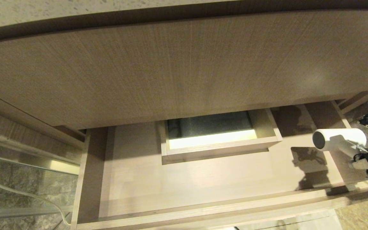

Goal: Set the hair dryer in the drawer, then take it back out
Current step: Put it into the drawer

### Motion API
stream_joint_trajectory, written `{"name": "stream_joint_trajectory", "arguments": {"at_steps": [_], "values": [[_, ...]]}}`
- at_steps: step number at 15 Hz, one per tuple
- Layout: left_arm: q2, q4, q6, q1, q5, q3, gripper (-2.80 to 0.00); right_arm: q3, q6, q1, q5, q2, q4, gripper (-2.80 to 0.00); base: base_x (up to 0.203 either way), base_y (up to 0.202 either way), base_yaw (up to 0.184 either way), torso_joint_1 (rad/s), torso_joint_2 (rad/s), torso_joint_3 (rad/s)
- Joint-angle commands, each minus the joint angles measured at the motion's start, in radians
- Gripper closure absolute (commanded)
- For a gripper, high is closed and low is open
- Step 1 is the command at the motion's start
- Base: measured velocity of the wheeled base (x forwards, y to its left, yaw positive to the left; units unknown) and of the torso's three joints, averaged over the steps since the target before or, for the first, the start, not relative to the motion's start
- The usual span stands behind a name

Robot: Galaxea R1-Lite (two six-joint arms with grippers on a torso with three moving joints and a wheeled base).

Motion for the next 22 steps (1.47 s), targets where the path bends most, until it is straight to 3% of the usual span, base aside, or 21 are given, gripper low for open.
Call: {"name": "stream_joint_trajectory", "arguments": {"at_steps": [1, 10, 18, 19, 22], "values": [[0.0, -0.001, 0.0, 0.0, 0.0, -0.001, 0.0, -0.013, -0.005, 0.0, 0.007, 0.104, -0.057, 0.0, 0.0, 0.0, 0.0, 0.0, 0.0, 0.0], [-0.001, 0.001, 0.0, 0.0, 0.0, -0.001, 0.0, -0.024, -0.038, 0.019, 0.045, 0.365, -0.454, 0.0, 0.0, 0.0, 0.0, 0.0, 0.0, 0.0], [-0.001, -0.001, 0.0, 0.0, 0.0, 0.0, 0.0, -0.035, -0.039, 0.019, 0.072, 0.528, -0.671, 0.0, 0.0, 0.0, 0.0, 0.0, 0.0, 0.0], [-0.001, 0.0, 0.0, 0.0, 0.0, -0.001, 0.0, -0.037, -0.038, 0.019, 0.075, 0.54, -0.672, -2.8, 0.0, 0.0, 0.0, 0.0, 0.0, 0.0], [-0.001, 0.0, 0.0, 0.0, 0.0, -0.001, 0.0, -0.025, -0.035, 0.017, 0.076, 0.502, -0.69, -2.8, 0.0, 0.0, 0.0, 0.0, 0.0, 0.0]]}}
